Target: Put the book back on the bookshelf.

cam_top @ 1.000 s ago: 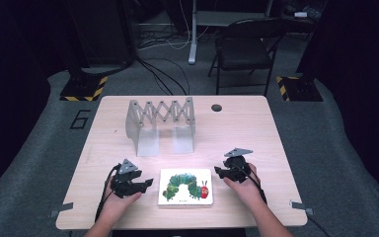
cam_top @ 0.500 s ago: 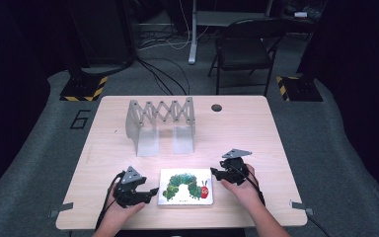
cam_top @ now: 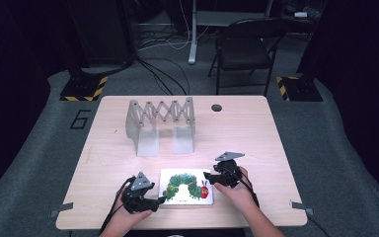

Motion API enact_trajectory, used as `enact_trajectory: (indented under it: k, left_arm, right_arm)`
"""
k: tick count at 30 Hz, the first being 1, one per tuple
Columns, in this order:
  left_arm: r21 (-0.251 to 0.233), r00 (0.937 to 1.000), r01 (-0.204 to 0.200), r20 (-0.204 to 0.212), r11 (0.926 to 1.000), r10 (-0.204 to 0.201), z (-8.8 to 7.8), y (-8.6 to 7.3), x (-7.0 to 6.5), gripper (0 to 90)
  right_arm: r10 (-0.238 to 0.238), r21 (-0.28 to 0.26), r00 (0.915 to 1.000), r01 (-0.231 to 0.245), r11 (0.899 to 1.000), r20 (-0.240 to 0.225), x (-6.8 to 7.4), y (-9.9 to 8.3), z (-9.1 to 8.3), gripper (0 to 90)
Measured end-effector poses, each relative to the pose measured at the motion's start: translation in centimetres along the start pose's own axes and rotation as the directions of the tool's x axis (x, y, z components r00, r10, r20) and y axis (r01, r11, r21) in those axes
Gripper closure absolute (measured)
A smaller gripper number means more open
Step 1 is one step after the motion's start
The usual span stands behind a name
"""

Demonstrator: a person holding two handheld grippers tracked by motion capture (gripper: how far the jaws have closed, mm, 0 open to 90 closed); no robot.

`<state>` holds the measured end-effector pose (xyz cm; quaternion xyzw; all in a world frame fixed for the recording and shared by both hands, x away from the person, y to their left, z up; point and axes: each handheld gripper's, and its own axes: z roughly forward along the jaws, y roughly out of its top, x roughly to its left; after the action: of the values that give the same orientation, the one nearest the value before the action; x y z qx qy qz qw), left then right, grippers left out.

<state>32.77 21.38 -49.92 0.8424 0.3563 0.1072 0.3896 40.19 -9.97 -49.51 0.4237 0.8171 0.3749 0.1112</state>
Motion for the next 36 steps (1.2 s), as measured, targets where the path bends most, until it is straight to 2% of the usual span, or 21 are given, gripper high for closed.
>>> enact_trajectory:
  k: [3, 5, 7, 8, 11, 12, 16, 18, 19, 21, 25, 26, 31, 32, 33, 36]
  left_arm:
    - [-0.004, 1.0000, 0.001, 0.003, 1.0000, -0.001, 0.4, -0.1, -0.2, 27.1]
    - [0.013, 0.9999, -0.010, 0.001, 0.9999, 0.010, 0.6, -0.2, -0.3, 26.9]
    - [0.026, 0.9998, -0.021, 0.005, 0.9994, 0.021, 1.1, -0.2, -0.5, 26.8]
    - [0.027, 0.9999, -0.012, 0.013, 0.9996, 0.011, 1.3, -0.3, -0.7, 26.8]
    - [0.044, 0.9996, -0.021, 0.022, 0.9988, 0.020, 1.6, -0.4, -0.8, 26.9]
    - [0.056, 0.9995, -0.027, 0.020, 0.9980, 0.026, 1.8, -0.5, -1.0, 26.8]
    - [0.062, 0.9994, -0.030, 0.020, 0.9976, 0.029, 1.9, -0.5, -1.0, 25.5]
    - [0.057, 0.9994, -0.034, 0.004, 0.9978, 0.034, 2.0, -0.6, -1.1, 24.5]
    - [0.060, 0.9993, -0.037, -0.002, 0.9975, 0.037, 2.1, -0.7, -1.2, 23.4]
    - [0.066, 0.9990, -0.044, -0.010, 0.9969, 0.045, 2.2, -0.7, -1.3, 21.2]
    - [0.072, 0.9991, -0.041, -0.001, 0.9966, 0.041, 2.3, -0.8, -1.3, 19.4]
    - [0.068, 0.9988, -0.044, -0.016, 0.9967, 0.045, 2.4, -0.8, -1.4, 19.1]
    - [0.077, 0.9981, -0.047, -0.036, 0.9959, 0.050, 2.6, -0.8, -1.7, 16.6]
    - [0.076, 0.9988, -0.037, -0.029, 0.9965, 0.039, 2.6, -0.8, -1.8, 16.1]
    - [0.073, 0.9984, -0.041, -0.036, 0.9965, 0.044, 2.7, -0.8, -1.8, 15.9]
    - [0.070, 0.9977, -0.045, -0.048, 0.9966, 0.048, 2.9, -0.7, -2.0, 15.9]
  right_arm:
    - [-0.015, 0.012, 0.9999, 0.015, 1.000, -0.001, 0.1, 0.0, 0.2, 45.5]
    - [-0.027, 0.015, 0.9996, 0.027, 1.000, -0.006, 0.1, 0.0, 0.5, 45.3]
    - [-0.012, 0.029, 0.9999, 0.012, 1.000, -0.011, 0.2, 0.0, 0.8, 43.9]
    - [-0.009, 0.040, 0.9999, 0.009, 0.999, -0.012, 0.1, 0.0, 0.8, 43.4]
    - [-0.009, 0.041, 0.9996, 0.010, 0.999, -0.027, -0.1, -0.1, 1.0, 42.4]
    - [0.012, 0.044, 0.9990, -0.010, 0.999, -0.043, -0.1, -0.1, 1.1, 41.5]
    - [0.006, 0.048, 0.9989, -0.004, 0.999, -0.047, -0.1, -0.1, 1.5, 41.0]
    - [0.016, 0.063, 0.9987, -0.013, 0.998, -0.049, 0.1, -0.1, 1.6, 40.8]
    - [-0.002, 0.052, 0.9990, 0.004, 0.999, -0.045, 0.1, -0.1, 1.8, 40.6]
    - [0.003, 0.067, 0.9992, 0.000, 0.998, -0.040, 0.2, 0.0, 1.9, 39.8]
    - [-0.003, 0.056, 0.9992, 0.005, 0.998, -0.040, 0.1, 0.1, 2.2, 39.7]
    - [0.009, 0.063, 0.9992, -0.007, 0.998, -0.039, 0.1, 0.2, 2.2, 39.7]
    - [0.015, 0.060, 0.9990, -0.013, 0.998, -0.041, -0.3, 0.2, 2.3, 39.0]
    - [0.015, 0.058, 0.9990, -0.012, 0.998, -0.043, -0.4, 0.2, 2.4, 38.8]
    - [0.036, 0.050, 0.9982, -0.034, 0.998, -0.047, -0.3, 0.2, 2.4, 38.6]
    - [0.031, 0.055, 0.9984, -0.029, 0.998, -0.048, -0.7, 0.3, 2.4, 38.6]
